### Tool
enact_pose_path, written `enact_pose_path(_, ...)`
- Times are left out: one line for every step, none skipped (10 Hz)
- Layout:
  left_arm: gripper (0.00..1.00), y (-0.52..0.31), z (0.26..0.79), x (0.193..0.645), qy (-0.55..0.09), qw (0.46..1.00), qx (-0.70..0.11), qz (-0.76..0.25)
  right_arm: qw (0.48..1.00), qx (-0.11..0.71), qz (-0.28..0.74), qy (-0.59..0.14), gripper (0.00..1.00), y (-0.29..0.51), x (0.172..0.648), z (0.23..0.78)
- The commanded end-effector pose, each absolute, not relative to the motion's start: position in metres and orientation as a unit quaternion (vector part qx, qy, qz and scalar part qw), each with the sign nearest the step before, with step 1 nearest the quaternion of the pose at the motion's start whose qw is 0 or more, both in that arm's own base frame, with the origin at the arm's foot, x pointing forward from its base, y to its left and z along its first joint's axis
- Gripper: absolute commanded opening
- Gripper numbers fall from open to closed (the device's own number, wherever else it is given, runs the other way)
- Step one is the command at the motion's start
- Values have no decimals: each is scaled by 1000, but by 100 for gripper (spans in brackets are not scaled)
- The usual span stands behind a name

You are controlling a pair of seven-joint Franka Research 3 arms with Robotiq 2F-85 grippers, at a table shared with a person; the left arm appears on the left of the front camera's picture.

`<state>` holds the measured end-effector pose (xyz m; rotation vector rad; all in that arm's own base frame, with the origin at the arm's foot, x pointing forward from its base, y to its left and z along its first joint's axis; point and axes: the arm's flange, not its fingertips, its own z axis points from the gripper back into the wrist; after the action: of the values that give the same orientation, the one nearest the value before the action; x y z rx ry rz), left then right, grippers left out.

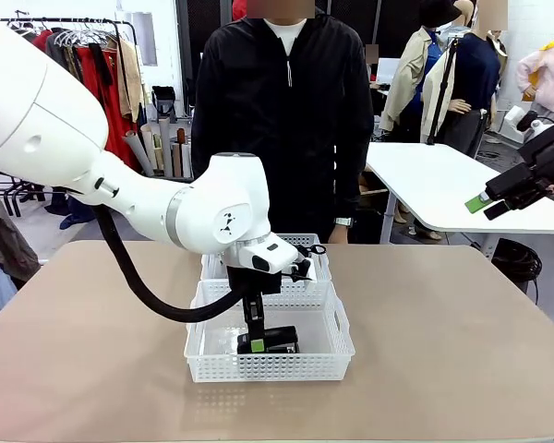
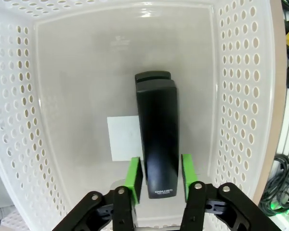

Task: Distribute items into two baskets.
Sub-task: Place the picked Stapler into the Organizing basket as instructed by the person.

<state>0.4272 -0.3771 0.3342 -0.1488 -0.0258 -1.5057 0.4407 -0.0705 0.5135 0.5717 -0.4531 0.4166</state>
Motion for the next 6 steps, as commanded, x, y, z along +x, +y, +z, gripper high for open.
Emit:
enact_pose_path(84,-373,342,430,-14,723,-62,-688,912,279,202,-222,100,-70,440,515)
enact_pose_path(100,-371,347,429,-20,723,-64,-687,912,279,202,-222,100,-70,440,515)
enact_pose_path(100,-370,351,428,-23,724,-60,-687,912,279,202,-222,100,-70,440,515)
enact_pose_path(100,-368,356,427,-24,726,-56,-684,912,279,202,-222,100,-70,440,515)
enact_pose_path(100,-366,360,427,-28,729,-54,-682,912,279,202,-222,100,-70,440,515)
enact_pose_path(100,-364,361,426,-25,730,-55,-680,912,279,202,-222,100,-70,440,515)
